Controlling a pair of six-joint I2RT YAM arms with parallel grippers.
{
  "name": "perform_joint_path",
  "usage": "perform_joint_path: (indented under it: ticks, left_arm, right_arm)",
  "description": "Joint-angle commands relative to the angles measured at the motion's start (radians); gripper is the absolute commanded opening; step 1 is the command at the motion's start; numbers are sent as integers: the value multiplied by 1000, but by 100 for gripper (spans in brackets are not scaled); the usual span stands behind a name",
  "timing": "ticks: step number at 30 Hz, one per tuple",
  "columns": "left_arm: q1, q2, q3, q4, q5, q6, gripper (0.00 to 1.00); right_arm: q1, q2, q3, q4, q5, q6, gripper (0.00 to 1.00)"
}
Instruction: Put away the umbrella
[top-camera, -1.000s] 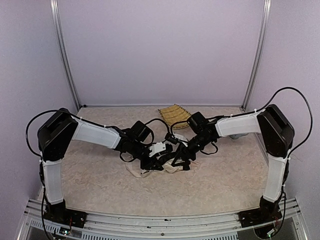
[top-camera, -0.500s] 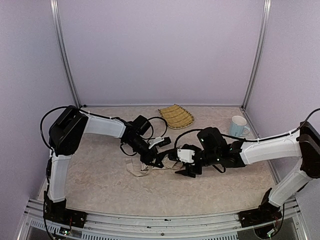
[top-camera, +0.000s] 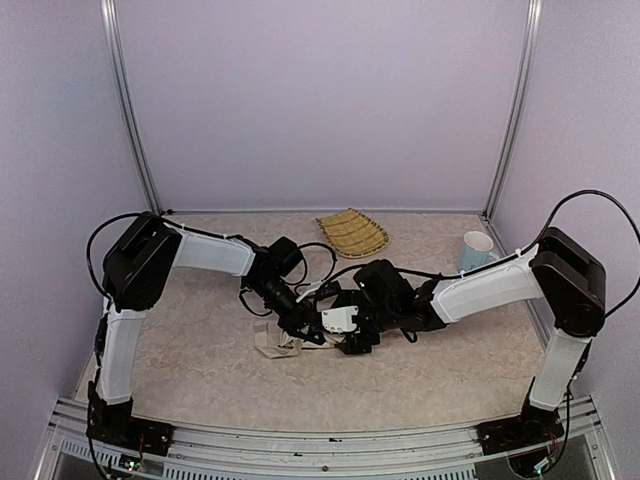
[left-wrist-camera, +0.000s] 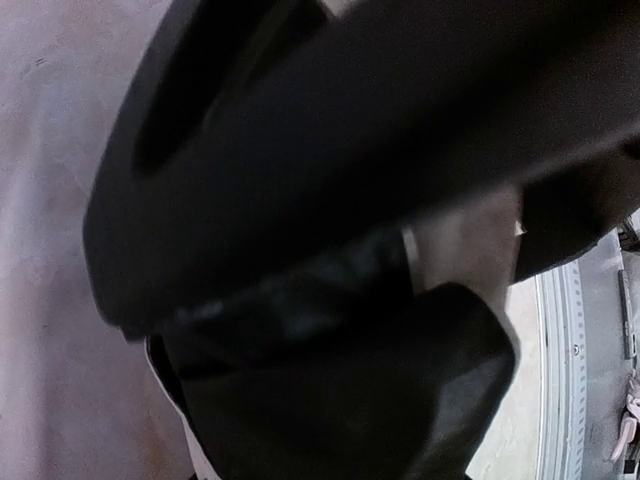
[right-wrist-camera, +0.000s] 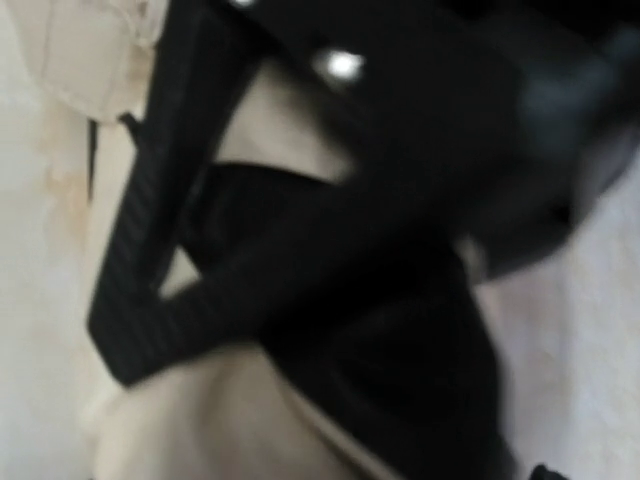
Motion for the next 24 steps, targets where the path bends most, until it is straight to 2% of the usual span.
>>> perform_joint_path:
  ticks: [1,5,7,10,13,15,16,17,21,24]
  left_arm:
    - [-18,93,-47,-162,-97,11,12]
    - [-17,96,-42,-163,-103,16,13]
    - [-15,94,-41,-161,-104,16,13]
    - [-11,73,-46,-137,-118,5,19]
    - [-8,27,-58,-84,-152,-7,34]
    - [-7,-16,-71,-35,-183,-25,62]
    - [-5,-36,-79,-9,-193,-29,89]
    - [-4,-58,-86,10,-196,-28,98]
    - [-3,-165,-133,119,-265,-57,99]
    - [8,-270,-175,179,-343,-80,99]
  right_arm:
    - [6,89,71,-113,-28,-4,88]
    - [6,158,118,-211,-52,26,80]
    - [3,185,140,-247,-42,48,69]
    - [1,189,136,-265,-33,66,46]
    - [1,179,122,-270,-27,71,31]
    - [0,175,119,-278,-17,72,26]
    - [1,175,117,-280,-15,71,23]
    - [1,173,114,-282,-14,71,21]
    - [0,162,100,-276,-12,78,9]
    - [1,149,83,-261,-3,82,5]
